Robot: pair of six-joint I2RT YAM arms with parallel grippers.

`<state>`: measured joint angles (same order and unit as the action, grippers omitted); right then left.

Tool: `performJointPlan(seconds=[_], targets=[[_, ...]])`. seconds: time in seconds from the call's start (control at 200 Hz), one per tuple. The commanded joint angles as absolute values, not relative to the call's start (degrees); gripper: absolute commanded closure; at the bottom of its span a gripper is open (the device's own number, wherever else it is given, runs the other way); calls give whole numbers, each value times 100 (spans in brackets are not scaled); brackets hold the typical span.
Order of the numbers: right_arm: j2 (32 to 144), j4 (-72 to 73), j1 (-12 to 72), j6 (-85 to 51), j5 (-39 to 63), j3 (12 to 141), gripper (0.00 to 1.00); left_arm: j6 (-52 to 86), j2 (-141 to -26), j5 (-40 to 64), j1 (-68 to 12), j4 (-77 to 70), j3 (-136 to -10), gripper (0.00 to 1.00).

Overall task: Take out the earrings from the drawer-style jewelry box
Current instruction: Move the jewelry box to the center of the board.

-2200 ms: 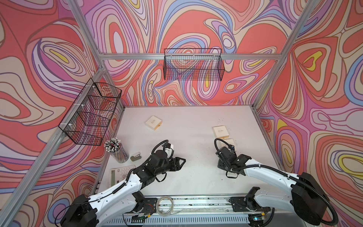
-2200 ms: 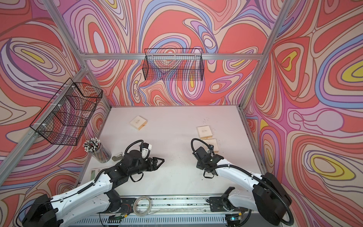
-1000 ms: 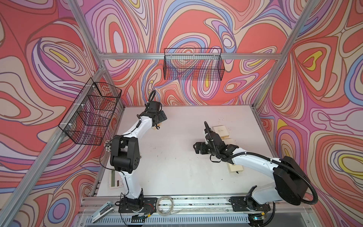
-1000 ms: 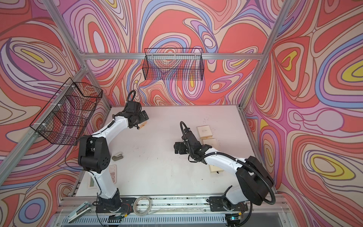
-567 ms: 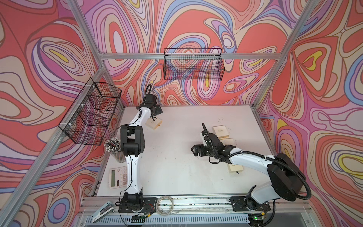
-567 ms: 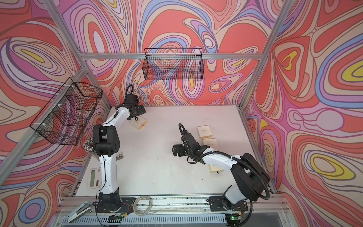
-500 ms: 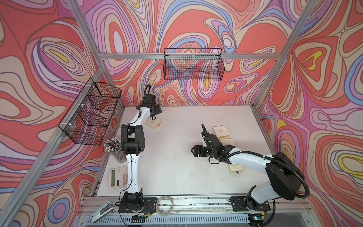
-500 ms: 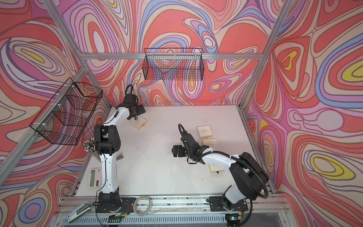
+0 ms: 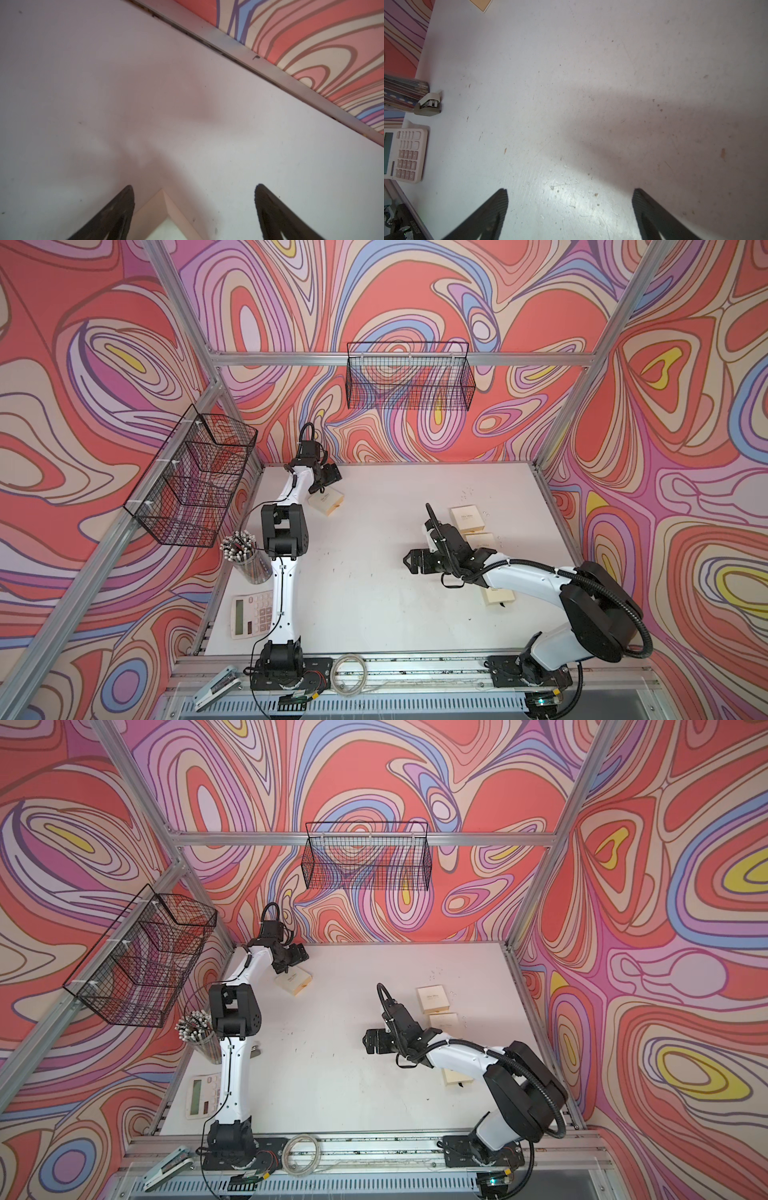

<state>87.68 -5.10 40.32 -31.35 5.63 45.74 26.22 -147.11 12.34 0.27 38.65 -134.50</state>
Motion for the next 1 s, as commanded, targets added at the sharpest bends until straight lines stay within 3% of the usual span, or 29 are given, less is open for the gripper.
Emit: performJointPlan(seconds=[0.0,0.326,0.586,0.997], targets=[[8817,-527,4061,-3185,537,4483,2,2448,-14701,1666,0,4198,-13356,11],[8562,-571,4061,-3300,526,4371,2,2609,-13500,2036,-363,3324,-11244,13],[8045,-654,4061,-3534,319,4144,2,3021,-12685,2049,-1168,2408,-9557,14],[7287,-1098,4053,-3697,-224,4038,2,3772,-12198,2497,-2692,1220,-8496,17]])
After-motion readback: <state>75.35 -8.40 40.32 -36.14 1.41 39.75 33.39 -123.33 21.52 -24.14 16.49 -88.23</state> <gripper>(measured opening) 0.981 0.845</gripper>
